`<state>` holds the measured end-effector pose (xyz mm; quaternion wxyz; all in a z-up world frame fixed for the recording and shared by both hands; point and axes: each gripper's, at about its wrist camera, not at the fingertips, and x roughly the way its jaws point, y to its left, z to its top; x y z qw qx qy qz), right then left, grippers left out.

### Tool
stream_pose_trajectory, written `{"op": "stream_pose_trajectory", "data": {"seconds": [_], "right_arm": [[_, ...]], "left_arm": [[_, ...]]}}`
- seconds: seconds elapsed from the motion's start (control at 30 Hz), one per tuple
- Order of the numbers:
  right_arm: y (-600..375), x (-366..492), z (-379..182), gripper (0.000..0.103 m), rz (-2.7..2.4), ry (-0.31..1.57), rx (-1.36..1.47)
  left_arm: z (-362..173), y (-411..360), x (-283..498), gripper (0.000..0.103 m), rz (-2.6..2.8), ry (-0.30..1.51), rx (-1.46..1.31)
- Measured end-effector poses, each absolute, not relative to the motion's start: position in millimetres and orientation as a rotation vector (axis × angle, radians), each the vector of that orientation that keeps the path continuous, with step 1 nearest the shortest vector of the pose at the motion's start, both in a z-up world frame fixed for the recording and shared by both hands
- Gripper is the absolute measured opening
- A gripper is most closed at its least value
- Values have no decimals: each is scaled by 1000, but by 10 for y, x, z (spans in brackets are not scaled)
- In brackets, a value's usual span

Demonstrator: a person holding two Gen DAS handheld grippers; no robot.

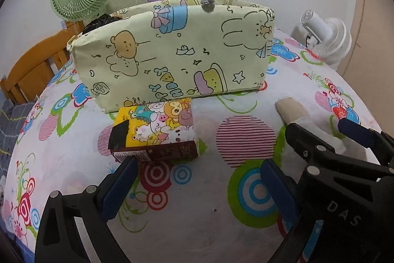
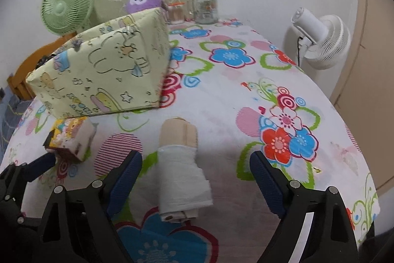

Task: Organize soft objects
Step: 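Move both open tools down toward the cartoon box and white bottle on the bed, then grasp the white wrapped bottle with the right tool while the left tool grasps the yellow cartoon box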

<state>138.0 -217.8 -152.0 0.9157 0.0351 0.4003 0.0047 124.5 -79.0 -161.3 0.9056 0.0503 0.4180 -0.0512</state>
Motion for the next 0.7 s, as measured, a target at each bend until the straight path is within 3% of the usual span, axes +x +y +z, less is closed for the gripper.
{"op": "stream_pose_trajectory", "data": {"seconds": [0.27,0.43,0.7], "right_arm": [[-2173,1411,-1544,65,-15,844,38],[-2145,1397,-1533,38,-9,844,13],[-2068,1377,-1503,30,38,850,-3]], "left_arm": [[-1613,-850,1220,101,-91,844,145],[-1608,-851,1211,101,-90,837,153],[-1600,-812,1176,100,-101,845,155]]}}
